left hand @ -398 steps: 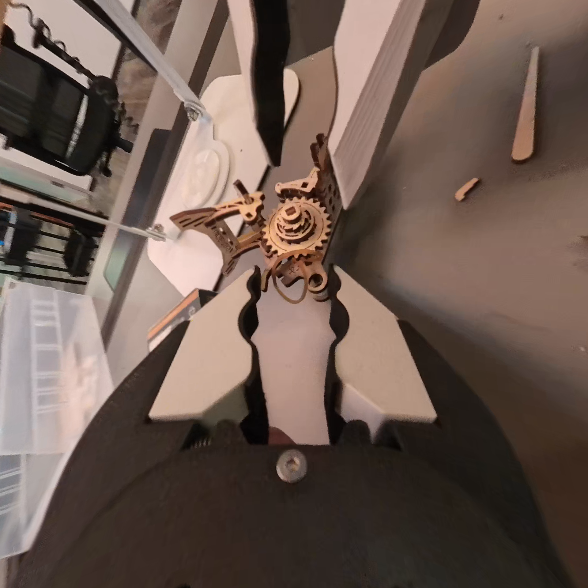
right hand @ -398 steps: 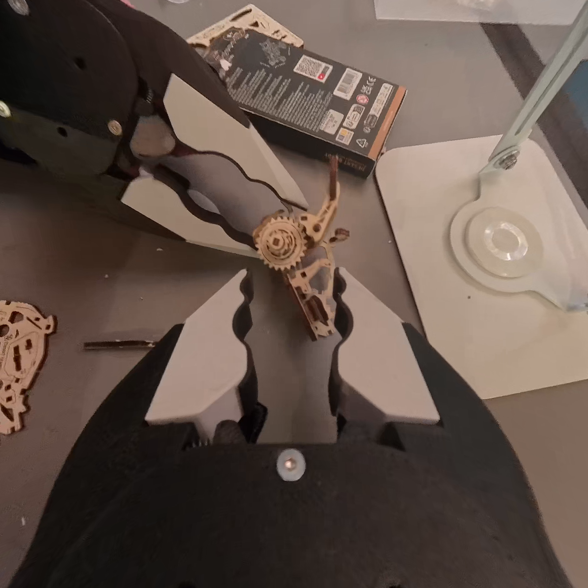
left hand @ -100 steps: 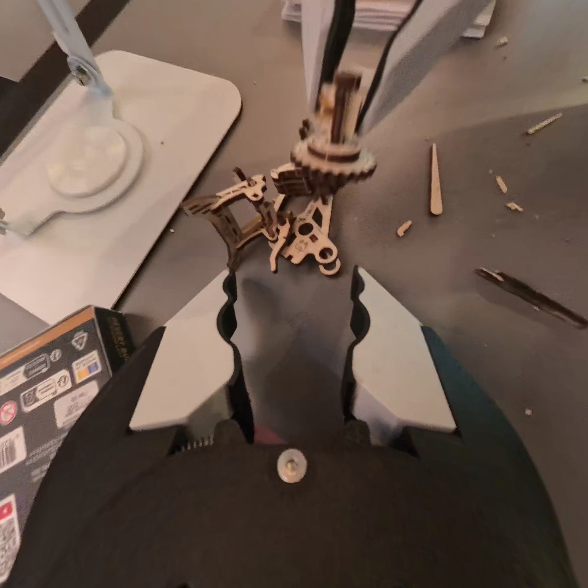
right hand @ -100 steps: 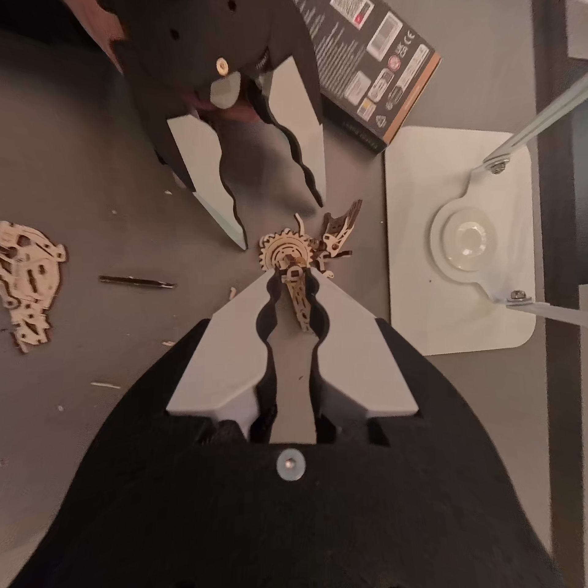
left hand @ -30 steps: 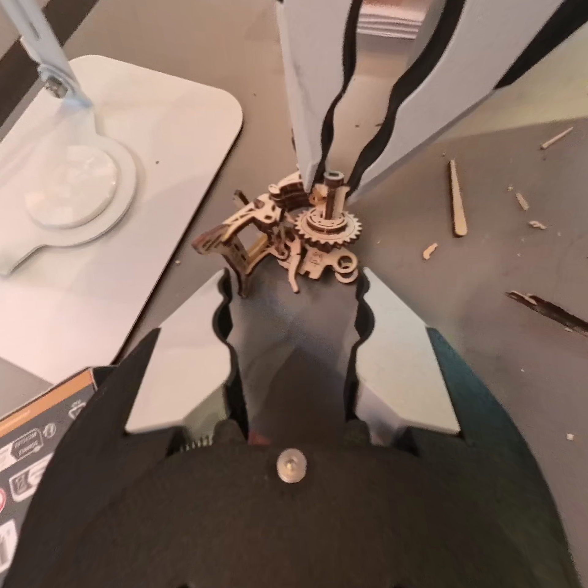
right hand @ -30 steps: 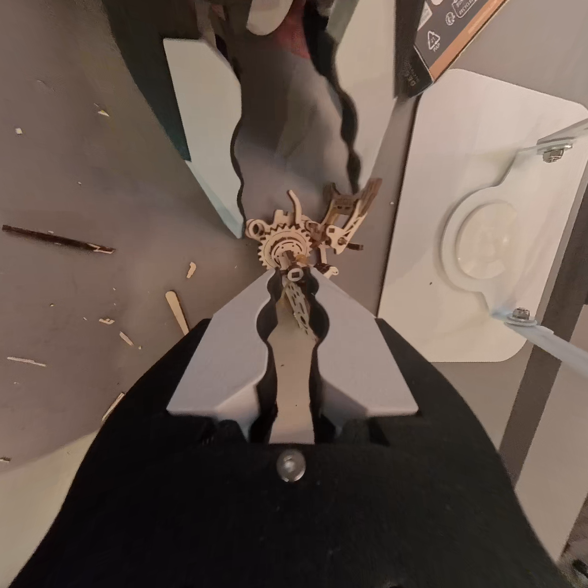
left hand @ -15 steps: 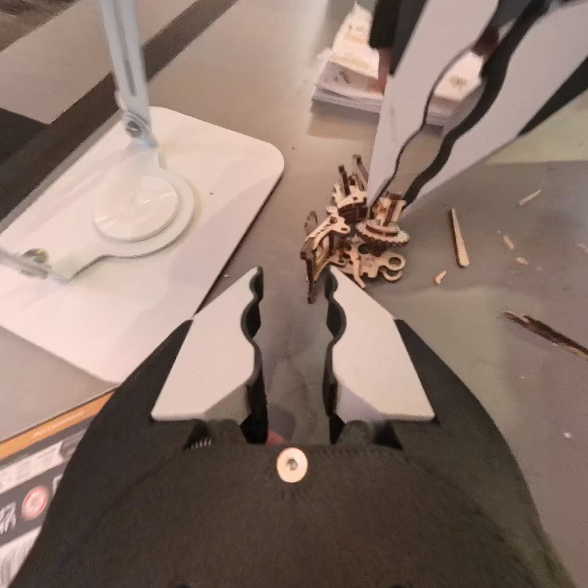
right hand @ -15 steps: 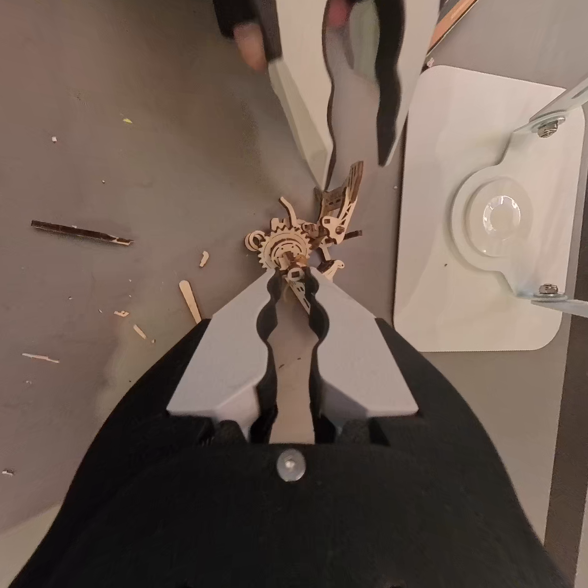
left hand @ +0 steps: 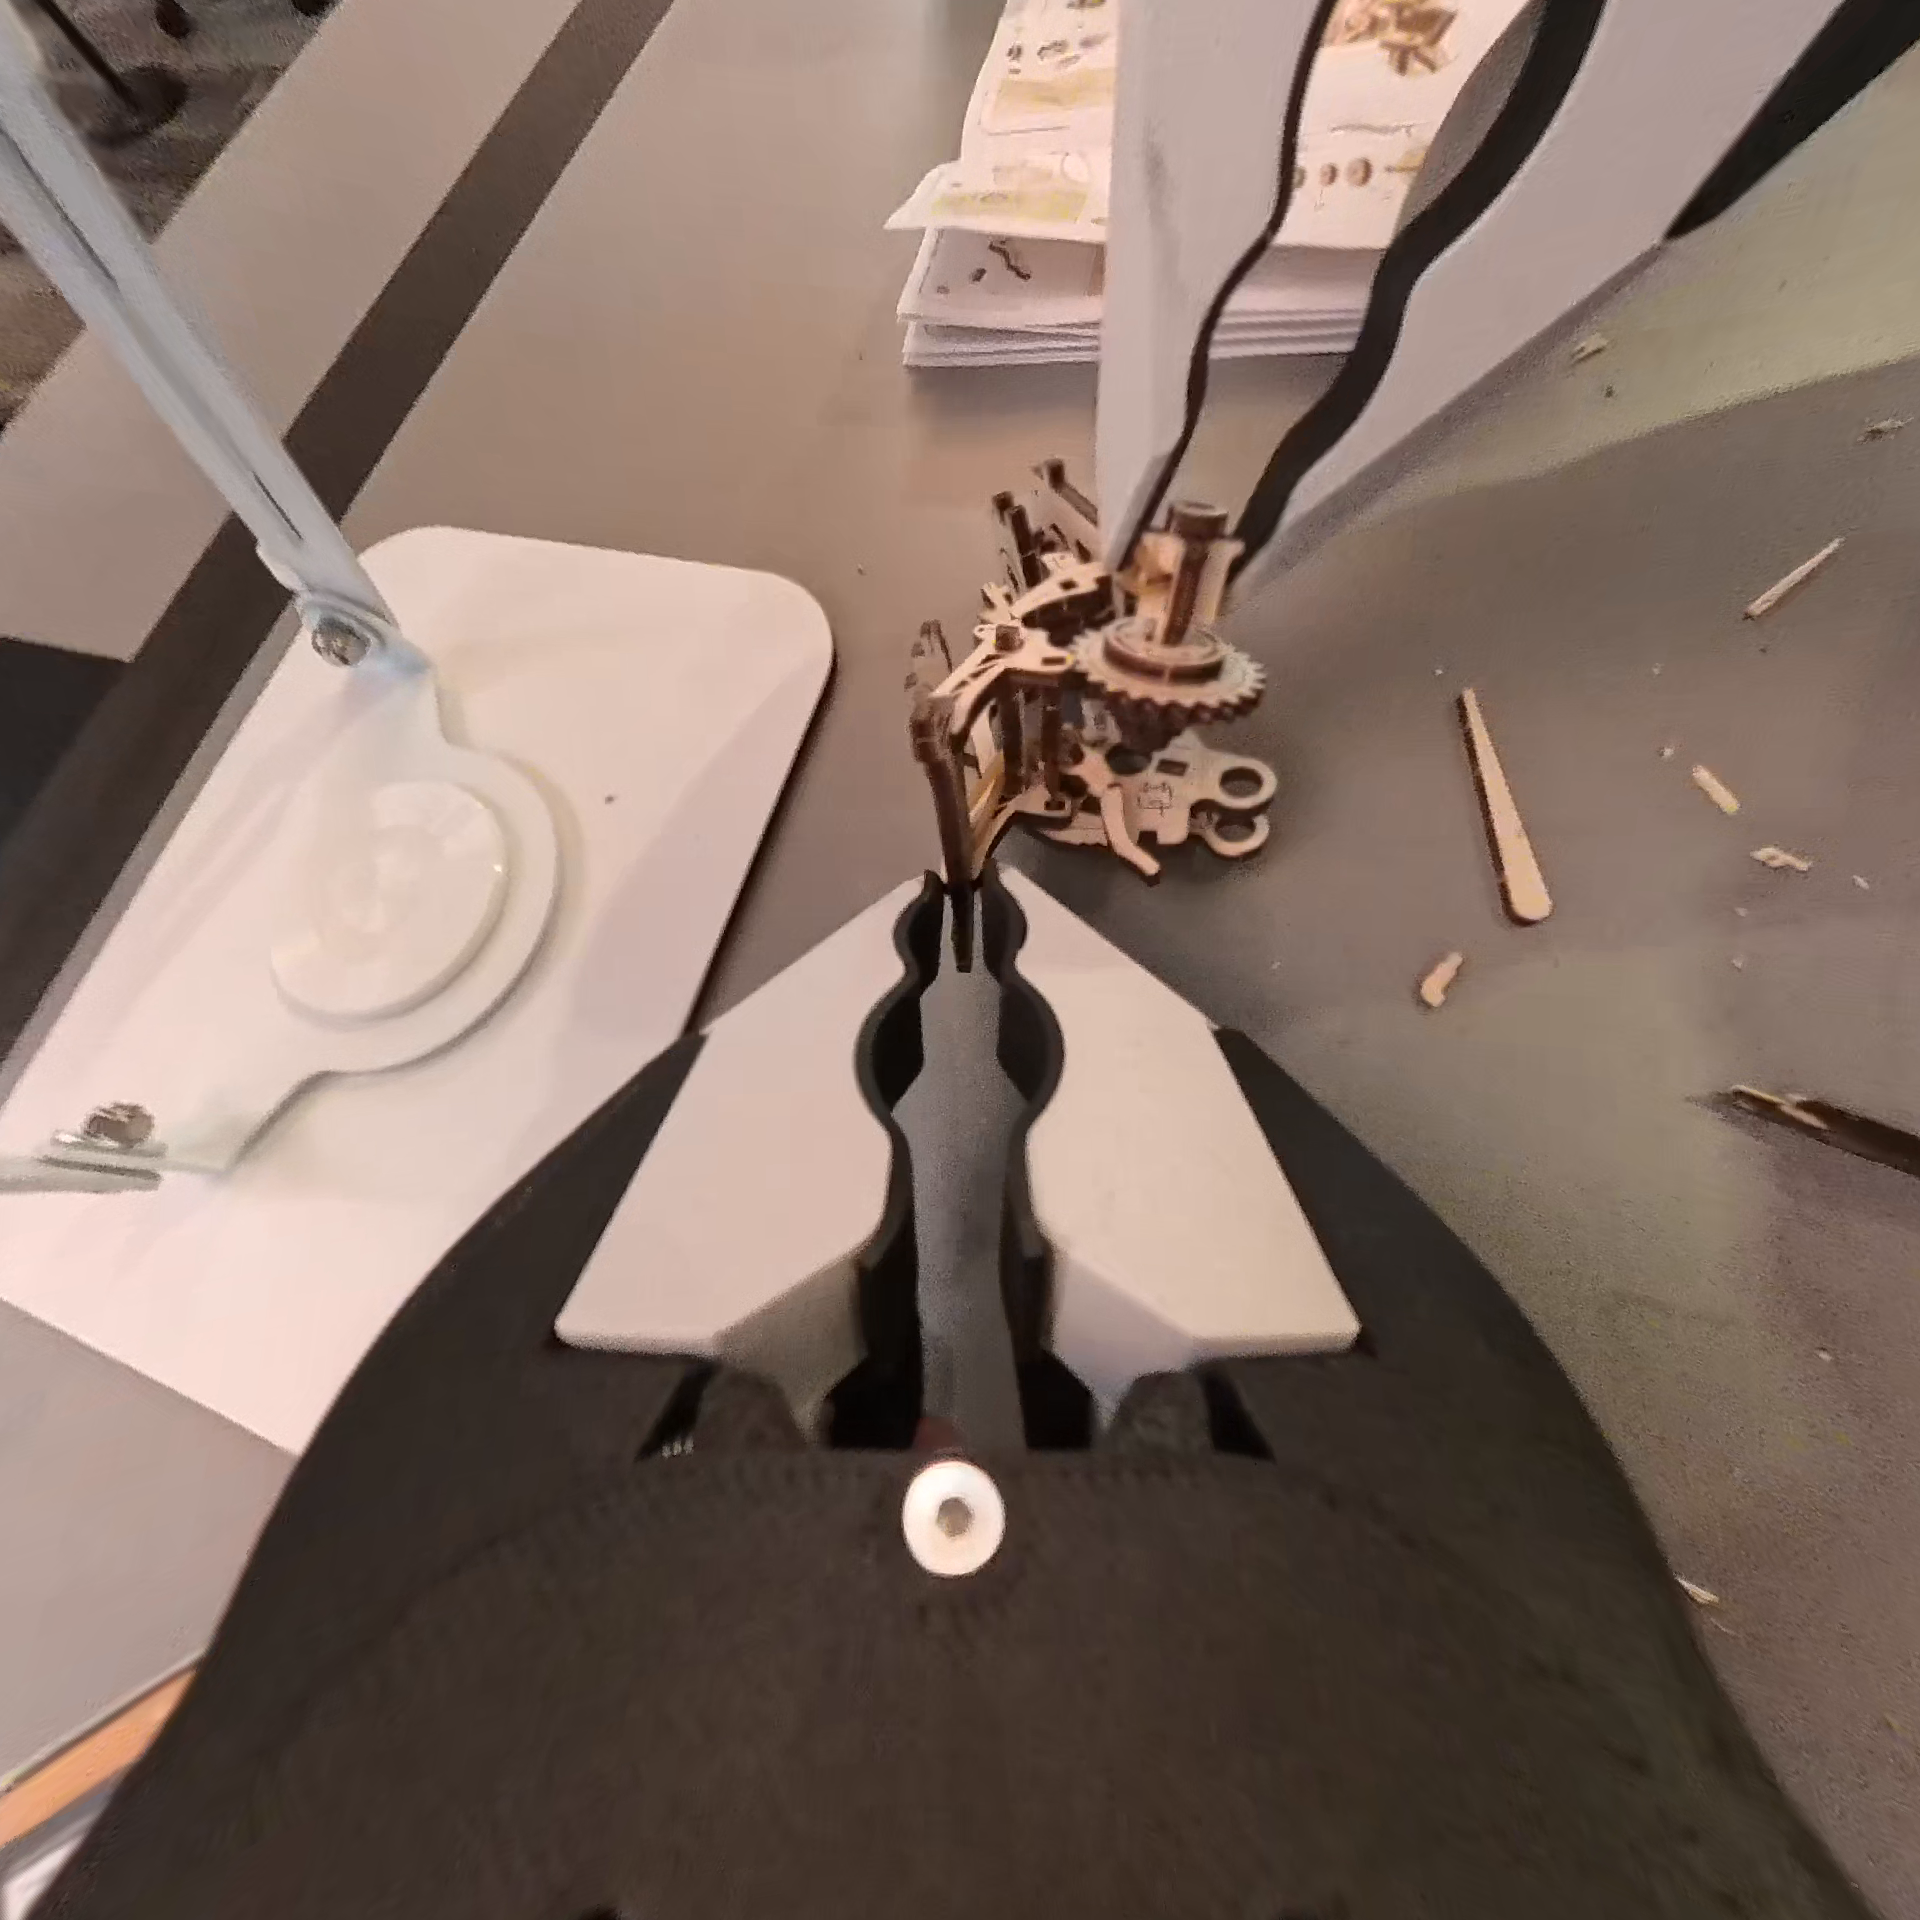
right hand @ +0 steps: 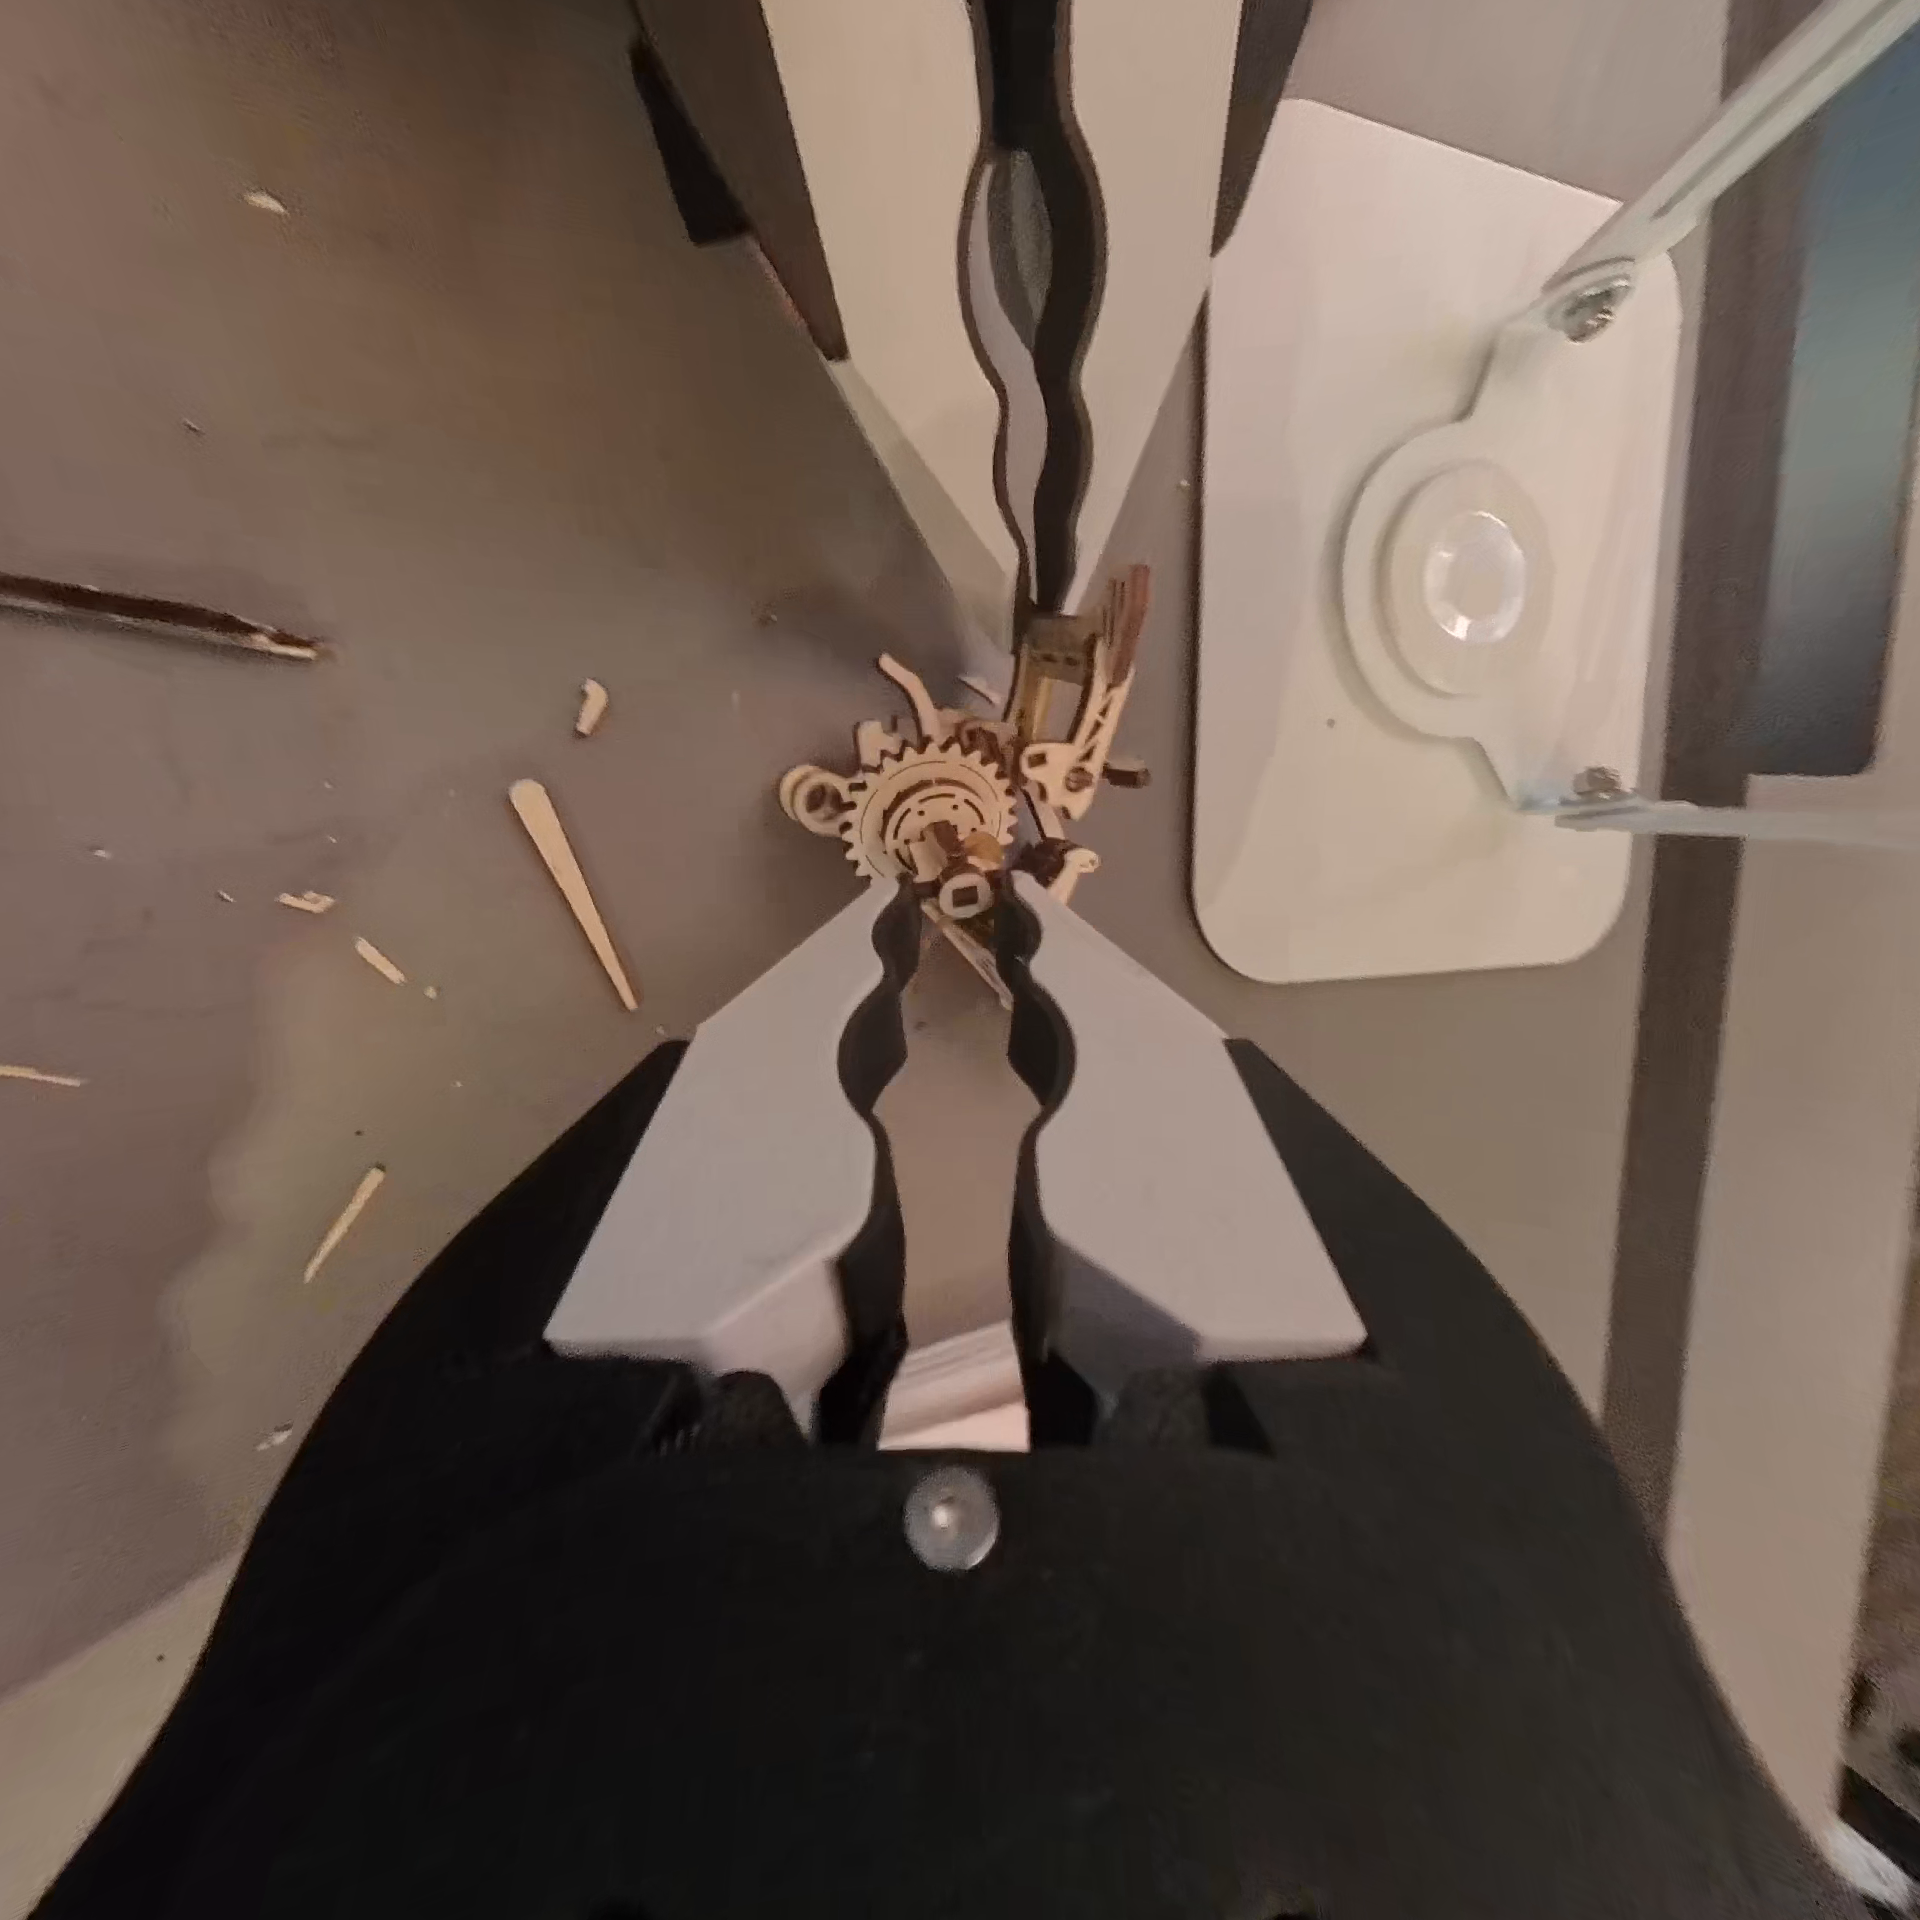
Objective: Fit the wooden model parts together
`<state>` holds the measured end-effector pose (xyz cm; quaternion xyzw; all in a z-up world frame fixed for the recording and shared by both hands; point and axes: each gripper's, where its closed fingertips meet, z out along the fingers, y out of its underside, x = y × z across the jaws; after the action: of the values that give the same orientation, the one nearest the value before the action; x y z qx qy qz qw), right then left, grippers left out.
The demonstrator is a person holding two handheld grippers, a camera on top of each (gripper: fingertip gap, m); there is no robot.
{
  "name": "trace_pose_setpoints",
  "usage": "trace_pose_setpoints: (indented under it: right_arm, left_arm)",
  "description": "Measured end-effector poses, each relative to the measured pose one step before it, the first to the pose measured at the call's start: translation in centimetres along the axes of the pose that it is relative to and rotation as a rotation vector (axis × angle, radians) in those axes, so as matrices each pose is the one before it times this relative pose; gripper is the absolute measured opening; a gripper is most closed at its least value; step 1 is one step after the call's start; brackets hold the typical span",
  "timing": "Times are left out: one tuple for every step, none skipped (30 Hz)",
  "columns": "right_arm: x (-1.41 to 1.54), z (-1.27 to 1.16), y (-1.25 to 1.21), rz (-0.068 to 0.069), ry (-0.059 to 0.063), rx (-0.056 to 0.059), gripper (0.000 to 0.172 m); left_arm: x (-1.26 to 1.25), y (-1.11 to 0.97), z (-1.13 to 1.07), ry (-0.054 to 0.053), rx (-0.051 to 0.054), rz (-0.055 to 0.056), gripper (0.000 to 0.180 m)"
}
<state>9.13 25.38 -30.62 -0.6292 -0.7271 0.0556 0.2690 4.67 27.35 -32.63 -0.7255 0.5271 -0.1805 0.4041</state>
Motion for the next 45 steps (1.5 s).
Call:
trace_pose_setpoints:
  right_arm:
    - [0.197, -0.260, 0.314, -0.0073, 0.0287, -0.0072, 0.012]
    - [0.113, -0.217, 0.235, -0.0040, 0.0211, -0.0012, 0.012]
    - [0.037, -0.178, 0.123, -0.0020, 0.0129, 0.0052, 0.012]
    - [-0.005, -0.104, 0.171, -0.0046, 0.0076, -0.0011, 0.012]
    - [-0.001, -0.034, 0.293, -0.0159, 0.0093, -0.0133, 0.012]
    - [0.001, -0.054, 0.186, -0.0269, 0.0122, -0.0085, 0.012]
    - [-0.068, -0.087, -0.093, -0.0219, 0.0077, 0.0088, 0.012]
    - [-0.012, -0.064, -0.144, -0.0086, 0.0064, 0.0118, 0.012]
    - [0.117, 0.013, 0.047, -0.0081, 0.0138, 0.0001, 0.012]
    - [0.093, 0.054, 0.187, -0.0139, 0.0137, -0.0083, 0.012]
    - [0.023, 0.089, 0.246, -0.0099, 0.0074, -0.0111, 0.012]
    - [0.016, 0.093, 0.302, -0.0049, 0.0046, -0.0113, 0.012]
    - [0.068, 0.043, 0.325, -0.0056, 0.0070, -0.0115, 0.012]
    - [0.151, -0.004, 0.336, -0.0091, 0.0115, -0.0129, 0.012]
    - [0.126, -0.044, 0.262, -0.0065, 0.0099, -0.0097, 0.012]
    - [0.080, -0.032, 0.156, -0.0001, 0.0048, -0.0034, 0.012]
    - [0.087, -0.022, 0.095, -0.0005, 0.0060, 0.0010, 0.012]
    - [0.095, -0.014, 0.055, -0.0006, 0.0078, 0.0034, 0.012]
    - [0.068, -0.007, 0.027, 0.0029, 0.0055, 0.0048, 0.012]
    - [0.028, 0.019, 0.084, -0.0043, 0.0060, -0.0018, 0.012]
    - [0.060, 0.023, 0.118, -0.0172, 0.0121, -0.0066, 0.012]
    - [0.003, 0.019, 0.033, -0.0102, 0.0074, 0.0005, 0.012]
    - [-0.025, -0.011, -0.117, 0.0091, -0.0019, 0.0160, 0.012]
    - [0.015, -0.024, -0.112, 0.0214, -0.0055, 0.0216, 0.012]
    - [0.030, 0.015, 0.082, 0.0198, -0.0037, 0.0106, 0.012]
    - [0.003, 0.020, 0.086, 0.0141, -0.0007, 0.0091, 0.012]
    - [-0.064, -0.011, -0.071, 0.0205, -0.0042, 0.0177, 0.011]
    - [-0.094, -0.031, -0.100, 0.0270, -0.0075, 0.0212, 0.012]
    - [-0.060, -0.009, 0.013, 0.0243, -0.0049, 0.0172, 0.011]
    - [0.044, 0.010, 0.121, 0.0190, 0.0024, 0.0105, 0.011]
    - [0.056, -0.046, -0.011, 0.0217, 0.0025, 0.0176, 0.012]
    - [-0.047, -0.072, -0.119, 0.0308, -0.0081, 0.0233, 0.012]
    - [-0.056, -0.016, 0.017, 0.0238, -0.0079, 0.0146, 0.012]
    - [0.001, 0.030, 0.159, 0.0103, 0.0002, 0.0060, 0.012]
    - [-0.044, 0.043, 0.069, 0.0120, -0.0026, 0.0093, 0.012]
    - [-0.115, 0.011, -0.037, 0.0168, -0.0086, 0.0153, 0.012]
    - [-0.069, 0.011, -0.006, 0.0125, -0.0048, 0.0127, 0.012]
    - [0.014, 0.018, 0.047, 0.0127, -0.0001, 0.0094, 0.012]
    - [0.000, 0.001, -0.043, 0.0206, -0.0014, 0.0136, 0.012]
    - [-0.030, 0.004, -0.041, 0.0163, -0.0010, 0.0127, 0.012]
    - [-0.011, 0.030, 0.090, 0.0039, 0.0029, 0.0035, 0.012]
    - [0.064, 0.052, 0.195, -0.0005, 0.0090, -0.0057, 0.012]
    - [0.067, 0.062, 0.174, -0.0004, 0.0104, -0.0081, 0.012]
    - [-0.010, 0.051, 0.046, -0.0039, 0.0058, -0.0024, 0.012]
    - [-0.041, 0.058, 0.031, -0.0078, 0.0041, -0.0024, 0.012]
  left_arm:
    - [0.025, -0.234, -0.003, -0.0017, -0.0084, 0.0169, 0.005]
    - [0.001, -0.188, 0.009, 0.0000, -0.0106, 0.0198, 0.005]
    - [-0.148, -0.219, -0.003, -0.0092, -0.0082, 0.0217, 0.005]
    - [-0.076, -0.163, 0.040, -0.0027, -0.0140, 0.0183, 0.005]
    - [-0.073, -0.173, 0.039, -0.0001, -0.0142, 0.0178, 0.004]
    - [-0.079, -0.196, 0.051, 0.0014, -0.0170, 0.0142, 0.004]
    - [-0.053, -0.283, 0.039, 0.0036, -0.0140, 0.0127, 0.004]
    - [-0.004, -0.379, 0.033, 0.0076, -0.0086, 0.0123, 0.004]
    - [-0.001, -0.355, 0.037, 0.0080, -0.0094, 0.0122, 0.004]
    - [-0.055, -0.362, 0.030, 0.0049, -0.0068, 0.0100, 0.004]
    - [-0.074, -0.396, 0.013, 0.0051, -0.0017, 0.0065, 0.004]
    - [-0.116, -0.281, 0.045, 0.0020, -0.0050, 0.0089, 0.004]
    - [-0.139, -0.087, 0.047, -0.0022, -0.0148, 0.0136, 0.004]
    - [-0.122, -0.106, 0.038, -0.0041, -0.0116, 0.0176, 0.004]
    - [0.007, -0.182, 0.018, 0.0041, -0.0041, 0.0109, 0.004]
    - [-0.021, -0.233, 0.009, 0.0032, 0.0011, 0.0027, 0.004]
    - [-0.054, -0.197, 0.051, 0.0003, 0.0006, 0.0057, 0.004]
    - [0.056, -0.054, 0.069, 0.0057, -0.0058, 0.0104, 0.004]
    - [-0.056, -0.029, 0.045, -0.0010, -0.0058, 0.0087, 0.004]
    - [-0.046, -0.119, 0.005, 0.0000, 0.0000, 0.0014, 0.004]
    - [0.020, -0.121, 0.005, 0.0022, 0.0005, 0.0008, 0.004]
    - [0.012, -0.096, 0.016, -0.0009, -0.0003, 0.0046, 0.004]
    - [0.011, -0.039, 0.043, -0.0008, -0.0010, 0.0038, 0.004]
    - [-0.041, 0.028, 0.079, -0.0027, -0.0017, 0.0009, 0.004]
    - [0.018, 0.013, 0.069, 0.0007, 0.0012, -0.0020, 0.004]
    - [0.048, 0.007, 0.066, 0.0027, 0.0021, -0.0014, 0.004]
    - [0.005, 0.054, 0.050, 0.0010, -0.0011, -0.0012, 0.004]
    - [0.007, 0.033, 0.024, 0.0011, -0.0004, -0.0018, 0.004]
    - [0.014, -0.009, -0.026, 0.0025, 0.0017, -0.0020, 0.004]
    - [-0.003, -0.086, -0.045, 0.0002, 0.0053, -0.0006, 0.004]
    - [-0.011, -0.050, -0.020, -0.0009, 0.0018, -0.0007, 0.004]
    - [-0.007, 0.000, 0.015, 0.0004, -0.0010, -0.0018, 0.004]
    - [0.051, -0.035, 0.021, 0.0035, 0.0025, -0.0017, 0.004]
    - [0.020, -0.024, 0.056, 0.0015, 0.0026, -0.0022, 0.004]
    - [0.044, 0.066, 0.075, 0.0020, -0.0029, 0.0001, 0.004]
    - [0.063, 0.071, 0.092, 0.0020, -0.0041, 0.0016, 0.004]
    - [0.033, 0.024, 0.060, 0.0005, -0.0019, 0.0001, 0.004]
    - [-0.022, -0.021, 0.030, -0.0011, 0.0014, -0.0011, 0.004]
    - [-0.029, 0.003, 0.014, -0.0008, -0.0001, -0.0028, 0.004]
    - [-0.015, 0.000, -0.008, 0.0013, 0.0010, -0.0037, 0.004]
    - [0.024, -0.025, -0.019, 0.0036, 0.0039, -0.0032, 0.004]
    - [0.006, 0.001, 0.022, 0.0024, 0.0022, -0.0031, 0.004]
    - [0.031, 0.021, 0.058, 0.0026, 0.0003, -0.0023, 0.004]
    - [0.047, 0.054, 0.079, 0.0012, -0.0032, 0.0009, 0.004]
    - [0.017, 0.076, 0.083, -0.0015, -0.0045, 0.0037, 0.004]
